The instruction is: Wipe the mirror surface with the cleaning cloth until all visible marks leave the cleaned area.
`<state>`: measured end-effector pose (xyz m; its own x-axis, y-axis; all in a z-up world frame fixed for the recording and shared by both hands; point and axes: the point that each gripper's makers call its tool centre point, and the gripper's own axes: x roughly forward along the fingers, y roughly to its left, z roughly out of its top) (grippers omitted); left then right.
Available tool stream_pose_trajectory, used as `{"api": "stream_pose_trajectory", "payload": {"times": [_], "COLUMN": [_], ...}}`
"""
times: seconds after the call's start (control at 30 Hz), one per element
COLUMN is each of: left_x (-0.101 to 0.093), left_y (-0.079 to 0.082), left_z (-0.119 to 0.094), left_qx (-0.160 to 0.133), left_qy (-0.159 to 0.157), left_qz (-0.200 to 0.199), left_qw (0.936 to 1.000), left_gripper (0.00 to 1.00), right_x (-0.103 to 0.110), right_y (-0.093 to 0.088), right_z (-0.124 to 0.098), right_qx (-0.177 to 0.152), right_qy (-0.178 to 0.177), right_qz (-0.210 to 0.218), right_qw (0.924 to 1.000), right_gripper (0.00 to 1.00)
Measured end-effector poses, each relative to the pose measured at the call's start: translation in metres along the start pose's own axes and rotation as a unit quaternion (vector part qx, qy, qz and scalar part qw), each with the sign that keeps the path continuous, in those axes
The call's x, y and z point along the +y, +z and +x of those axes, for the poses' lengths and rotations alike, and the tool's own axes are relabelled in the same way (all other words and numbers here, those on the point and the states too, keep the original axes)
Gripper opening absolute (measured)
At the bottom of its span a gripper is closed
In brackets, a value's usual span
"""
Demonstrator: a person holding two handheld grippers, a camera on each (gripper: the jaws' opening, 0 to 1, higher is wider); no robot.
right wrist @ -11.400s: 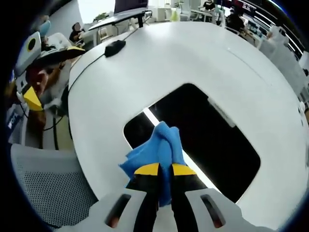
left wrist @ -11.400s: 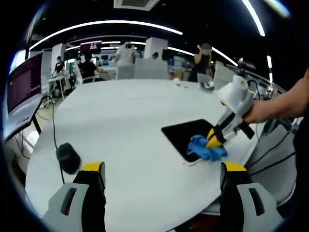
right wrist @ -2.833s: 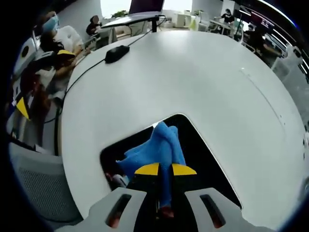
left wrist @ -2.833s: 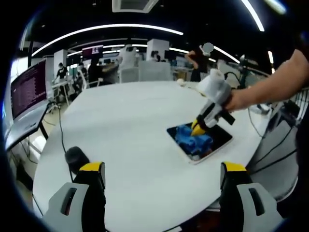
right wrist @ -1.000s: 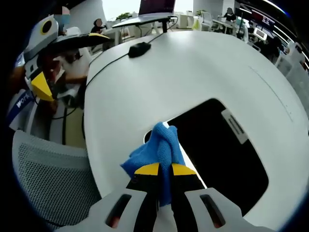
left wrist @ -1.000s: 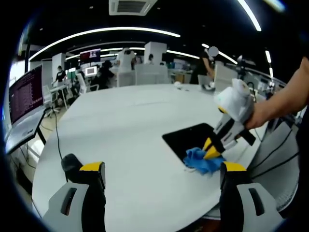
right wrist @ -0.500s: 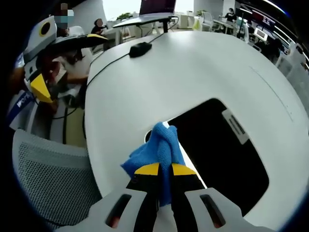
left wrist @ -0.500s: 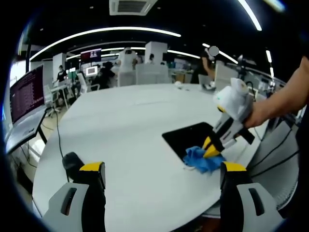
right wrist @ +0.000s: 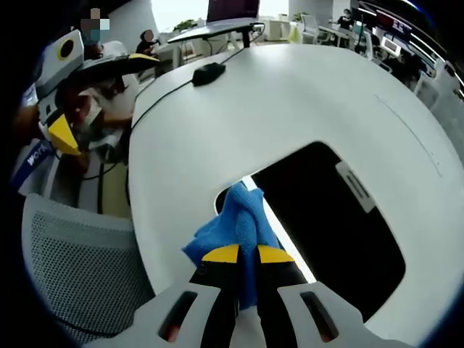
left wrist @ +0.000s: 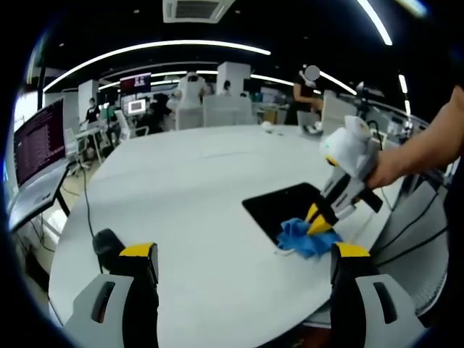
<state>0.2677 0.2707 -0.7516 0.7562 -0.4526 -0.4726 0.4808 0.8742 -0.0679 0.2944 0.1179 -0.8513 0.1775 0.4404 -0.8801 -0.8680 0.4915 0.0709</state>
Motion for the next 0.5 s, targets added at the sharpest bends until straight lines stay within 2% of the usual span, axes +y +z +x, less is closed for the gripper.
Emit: {"api": "stream_pose_trajectory", "payload": {"times": [0.5], "left_x": [-0.0026], "left_y": [0.0001], "left_z": [0.0042], "left_qx": [0.002], "left_qy": [-0.006], "left_qz": [0.000], "left_qw": [1.0000], "left_gripper": [0.99], "right_x": [-0.0056], "right_y": [-0.0068], "right_z": [-0.0034], "right_qx": [0.004], "right_qy": [0.007], "right_qz": [0.012], "right_qw": [0.9999], "right_gripper": [0.03]}}
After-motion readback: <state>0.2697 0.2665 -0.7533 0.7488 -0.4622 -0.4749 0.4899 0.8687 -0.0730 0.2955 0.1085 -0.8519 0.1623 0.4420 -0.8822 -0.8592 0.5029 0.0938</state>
